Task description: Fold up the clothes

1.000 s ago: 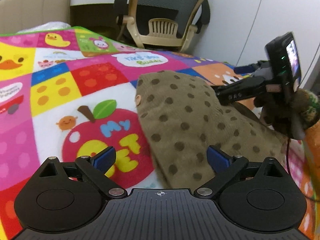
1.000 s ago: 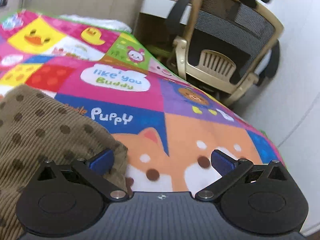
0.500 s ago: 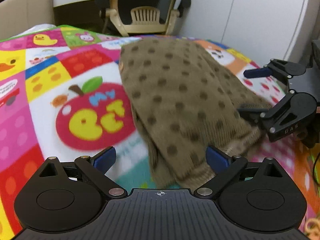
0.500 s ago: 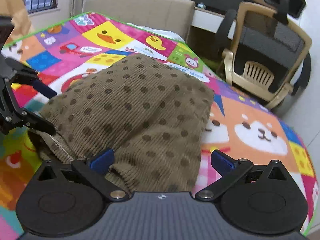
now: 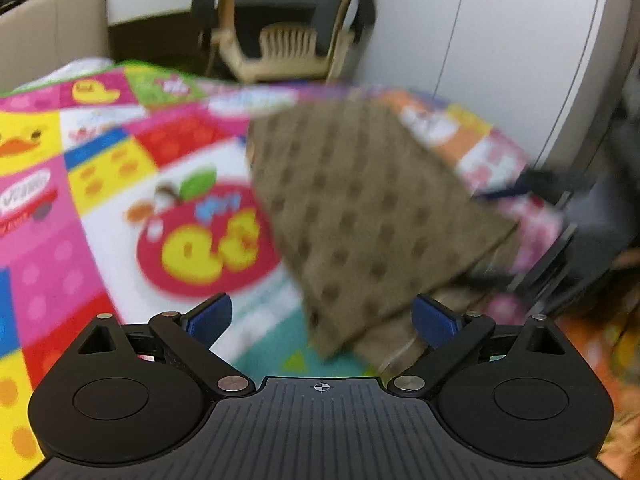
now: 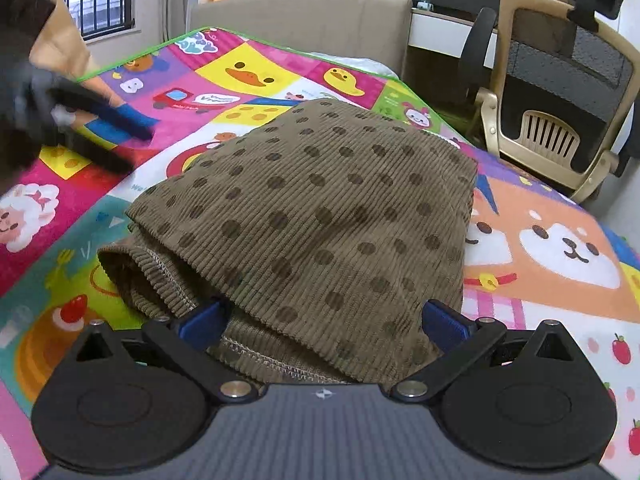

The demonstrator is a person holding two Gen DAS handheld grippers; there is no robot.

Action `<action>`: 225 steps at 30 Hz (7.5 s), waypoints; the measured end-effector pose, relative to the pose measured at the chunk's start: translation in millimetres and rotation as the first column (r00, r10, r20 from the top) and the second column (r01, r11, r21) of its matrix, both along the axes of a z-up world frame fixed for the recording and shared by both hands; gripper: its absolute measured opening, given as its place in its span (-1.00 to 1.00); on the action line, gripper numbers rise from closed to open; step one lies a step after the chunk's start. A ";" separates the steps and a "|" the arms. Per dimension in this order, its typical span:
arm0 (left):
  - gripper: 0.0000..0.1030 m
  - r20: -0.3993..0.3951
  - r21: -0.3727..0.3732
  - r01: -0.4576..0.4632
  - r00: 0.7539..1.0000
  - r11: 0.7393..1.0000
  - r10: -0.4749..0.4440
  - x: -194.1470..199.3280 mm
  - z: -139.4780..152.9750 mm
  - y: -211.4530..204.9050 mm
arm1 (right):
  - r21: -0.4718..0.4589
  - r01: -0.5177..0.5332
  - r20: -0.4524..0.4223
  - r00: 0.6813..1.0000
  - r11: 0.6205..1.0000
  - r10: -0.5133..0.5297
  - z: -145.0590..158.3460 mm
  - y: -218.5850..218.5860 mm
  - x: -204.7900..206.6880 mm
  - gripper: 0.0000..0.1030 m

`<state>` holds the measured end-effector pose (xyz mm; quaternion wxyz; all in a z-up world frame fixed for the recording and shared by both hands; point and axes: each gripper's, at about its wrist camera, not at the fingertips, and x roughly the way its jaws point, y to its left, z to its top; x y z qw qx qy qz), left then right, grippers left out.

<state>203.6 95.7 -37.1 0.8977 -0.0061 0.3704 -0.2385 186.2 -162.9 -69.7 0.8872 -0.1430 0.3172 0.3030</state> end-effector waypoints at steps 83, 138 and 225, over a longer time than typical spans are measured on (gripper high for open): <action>0.99 0.174 -0.113 -0.238 0.951 0.965 0.255 -32.3 14.8 0.6 | 0.225 0.324 0.012 0.942 0.919 -0.335 41.9 -71.1 -18.8 1.00; 1.00 0.229 -0.020 -0.327 0.918 0.945 0.323 -150.6 -36.5 -56.0 | 0.158 0.302 0.047 0.949 0.940 -0.313 -6.0 -71.0 -108.3 1.00; 1.00 0.195 -0.028 -0.336 0.922 0.941 0.335 -148.7 -37.8 -53.3 | 0.145 0.310 0.014 0.949 0.939 -0.316 -8.2 -70.8 -104.3 1.00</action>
